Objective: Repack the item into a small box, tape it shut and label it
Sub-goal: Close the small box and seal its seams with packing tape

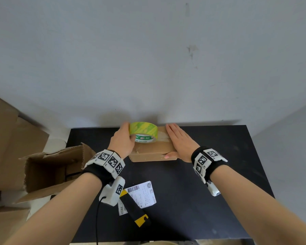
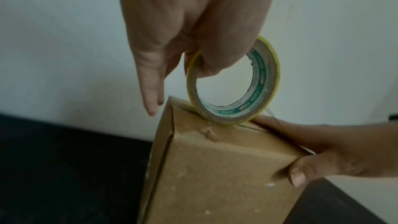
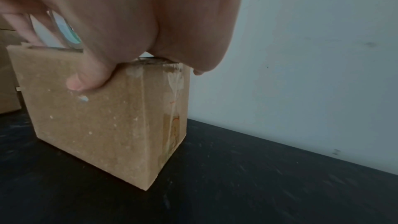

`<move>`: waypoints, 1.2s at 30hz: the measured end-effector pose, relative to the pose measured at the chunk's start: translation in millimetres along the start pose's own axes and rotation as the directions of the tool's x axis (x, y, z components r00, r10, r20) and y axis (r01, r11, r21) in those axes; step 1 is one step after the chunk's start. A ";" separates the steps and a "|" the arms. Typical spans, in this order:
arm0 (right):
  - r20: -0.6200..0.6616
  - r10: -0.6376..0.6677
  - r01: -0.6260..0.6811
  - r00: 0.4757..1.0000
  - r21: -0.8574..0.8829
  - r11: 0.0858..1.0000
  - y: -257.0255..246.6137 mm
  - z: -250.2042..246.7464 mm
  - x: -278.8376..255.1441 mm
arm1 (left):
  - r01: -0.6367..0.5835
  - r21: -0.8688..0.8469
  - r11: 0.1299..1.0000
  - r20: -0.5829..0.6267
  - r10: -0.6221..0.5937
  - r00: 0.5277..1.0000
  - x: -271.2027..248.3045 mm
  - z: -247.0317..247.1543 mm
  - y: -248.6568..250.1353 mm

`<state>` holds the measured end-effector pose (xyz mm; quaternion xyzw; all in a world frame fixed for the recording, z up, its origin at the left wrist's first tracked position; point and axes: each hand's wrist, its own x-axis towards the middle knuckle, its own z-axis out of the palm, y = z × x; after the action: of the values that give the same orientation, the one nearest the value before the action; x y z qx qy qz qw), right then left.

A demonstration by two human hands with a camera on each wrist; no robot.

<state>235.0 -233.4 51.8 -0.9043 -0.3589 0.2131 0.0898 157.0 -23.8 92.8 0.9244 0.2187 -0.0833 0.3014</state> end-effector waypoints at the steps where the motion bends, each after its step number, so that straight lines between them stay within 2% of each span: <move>1: -0.006 0.005 -0.005 1.000 -0.007 1.000 -0.4 0.4 0.4 | -0.038 0.034 0.999 -0.016 0.039 0.999 0.5 -2.7 2.1; 5: -0.022 0.022 -0.023 1.000 -0.043 0.999 -2.0 3.7 -0.2 | -0.183 0.096 0.978 -0.021 0.186 0.982 1.1 -8.2 10.1; 8: -0.020 0.019 -0.019 1.000 -0.047 0.999 -1.6 5.2 -1.3 | -0.187 0.183 0.965 0.021 0.187 0.982 2.1 -11.5 13.4; 18: -0.022 0.021 -0.023 1.000 -0.076 0.997 3.7 4.0 -3.7 | -0.188 0.343 0.920 -0.028 0.210 0.977 11.8 -28.5 3.6; 28: -0.020 0.027 -0.029 0.999 -0.099 0.995 14.0 0.9 -12.9 | -0.188 0.629 0.754 0.029 0.219 0.975 17.3 -30.1 4.1; 31: -0.019 0.040 -0.041 0.999 -0.083 0.996 18.7 -0.9 -15.9 | -0.187 0.647 0.739 0.068 0.188 0.980 19.4 -35.0 -5.1; 36: -0.014 0.058 -0.059 0.998 -0.090 0.994 26.7 -4.2 -23.0 | -0.211 0.585 0.783 0.113 0.178 0.977 19.8 -31.2 -17.9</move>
<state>238.2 -268.7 54.5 -0.9188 -0.3409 0.1939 0.0444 167.2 14.6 102.9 0.9871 0.0772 -0.1399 0.0095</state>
